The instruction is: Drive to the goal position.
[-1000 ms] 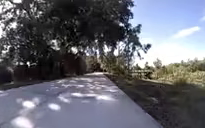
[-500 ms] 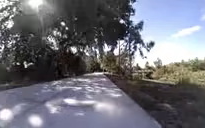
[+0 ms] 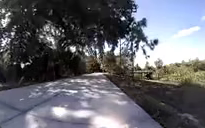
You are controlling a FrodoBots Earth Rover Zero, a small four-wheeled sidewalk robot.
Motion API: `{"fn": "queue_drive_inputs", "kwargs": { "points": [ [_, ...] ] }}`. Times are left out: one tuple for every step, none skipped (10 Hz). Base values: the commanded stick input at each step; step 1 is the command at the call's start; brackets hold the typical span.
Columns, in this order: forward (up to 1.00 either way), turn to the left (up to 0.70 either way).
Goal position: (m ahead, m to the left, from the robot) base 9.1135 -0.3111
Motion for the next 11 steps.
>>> {"fn": "queue_drive_inputs", "kwargs": {
  "points": [
    [0.85, 0.0],
    [0.85, 0.0],
    [0.85, 0.0],
    [0.85, 0.0],
    [0.85, 0.0],
    [0.85, 0.0],
    [0.85, 0.0],
    [0.85, 0.0],
    [0.85, 0.0],
    [0.85, 0.0],
    [0.85, 0.0]
  ]
}}
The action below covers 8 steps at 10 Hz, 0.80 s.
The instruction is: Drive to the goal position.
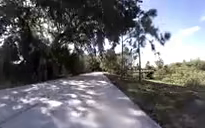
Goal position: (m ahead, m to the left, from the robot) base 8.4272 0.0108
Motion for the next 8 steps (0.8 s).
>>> {"fn": "queue_drive_inputs", "kwargs": {
  "points": [
    [0.85, 0.0],
    [0.85, 0.0],
    [0.85, 0.0],
    [0.85, 0.0],
    [0.85, 0.0],
    [0.85, 0.0],
    [0.85, 0.0],
    [0.85, 0.0]
  ]
}}
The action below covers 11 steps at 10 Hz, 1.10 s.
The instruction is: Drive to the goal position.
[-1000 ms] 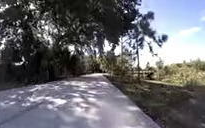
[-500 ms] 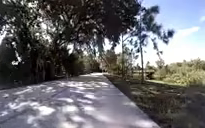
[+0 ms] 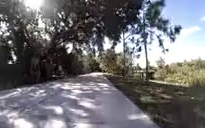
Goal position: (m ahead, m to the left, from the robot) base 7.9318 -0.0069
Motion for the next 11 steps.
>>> {"fn": "queue_drive_inputs", "kwargs": {
  "points": [
    [0.85, 0.0],
    [0.85, 0.0],
    [0.85, 0.0],
    [0.85, 0.0],
    [0.85, 0.0],
    [0.85, 0.0],
    [0.85, 0.0],
    [0.85, 0.25],
    [0.85, 0.34],
    [0.85, 0.34],
    [0.85, 0.34]
  ]
}}
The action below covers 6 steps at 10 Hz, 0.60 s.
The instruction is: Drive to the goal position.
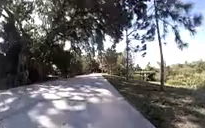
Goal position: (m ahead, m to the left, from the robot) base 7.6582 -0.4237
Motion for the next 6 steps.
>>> {"fn": "queue_drive_inputs", "kwargs": {
  "points": [
    [0.85, 0.34],
    [0.85, 0.0],
    [0.85, 0.0],
    [0.85, 0.33],
    [0.85, 0.34],
    [0.85, 0.29]
  ]
}}
